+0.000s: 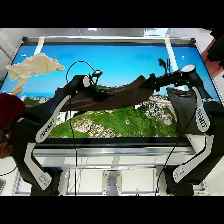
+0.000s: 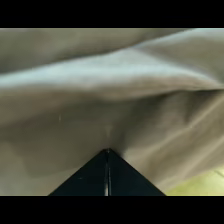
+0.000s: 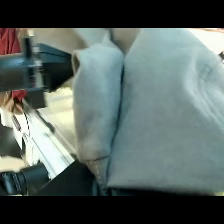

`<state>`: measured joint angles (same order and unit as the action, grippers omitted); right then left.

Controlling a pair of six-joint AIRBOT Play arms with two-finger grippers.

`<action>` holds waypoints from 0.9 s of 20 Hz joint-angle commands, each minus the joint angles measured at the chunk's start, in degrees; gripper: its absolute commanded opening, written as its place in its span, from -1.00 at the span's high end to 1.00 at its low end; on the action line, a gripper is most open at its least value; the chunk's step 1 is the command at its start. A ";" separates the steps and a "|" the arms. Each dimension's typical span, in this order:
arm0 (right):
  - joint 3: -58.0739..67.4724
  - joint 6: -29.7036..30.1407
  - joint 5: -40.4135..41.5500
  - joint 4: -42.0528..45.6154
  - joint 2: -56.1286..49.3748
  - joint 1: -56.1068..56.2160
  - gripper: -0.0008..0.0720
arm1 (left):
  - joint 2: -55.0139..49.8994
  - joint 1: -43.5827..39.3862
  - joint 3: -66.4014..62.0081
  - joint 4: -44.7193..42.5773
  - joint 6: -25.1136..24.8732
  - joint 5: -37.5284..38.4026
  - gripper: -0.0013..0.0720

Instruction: Fold the shirts.

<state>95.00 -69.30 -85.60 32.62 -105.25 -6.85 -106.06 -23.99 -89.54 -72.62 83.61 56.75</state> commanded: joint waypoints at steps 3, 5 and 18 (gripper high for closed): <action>10.93 -7.37 -6.91 6.95 1.70 1.62 0.91 | -0.17 -5.20 -0.22 -1.07 2.73 -2.16 0.93; 15.10 -9.68 -7.74 9.75 1.70 3.76 0.91 | -0.17 -5.73 -0.92 -3.93 5.18 -3.30 0.93; 23.67 -20.02 27.34 16.52 0.04 37.13 0.92 | 5.16 9.79 -22.69 -45.81 12.61 16.76 0.93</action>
<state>118.32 -87.35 -75.18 48.45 -104.16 22.55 -103.24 -20.18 -109.91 -112.51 93.97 70.19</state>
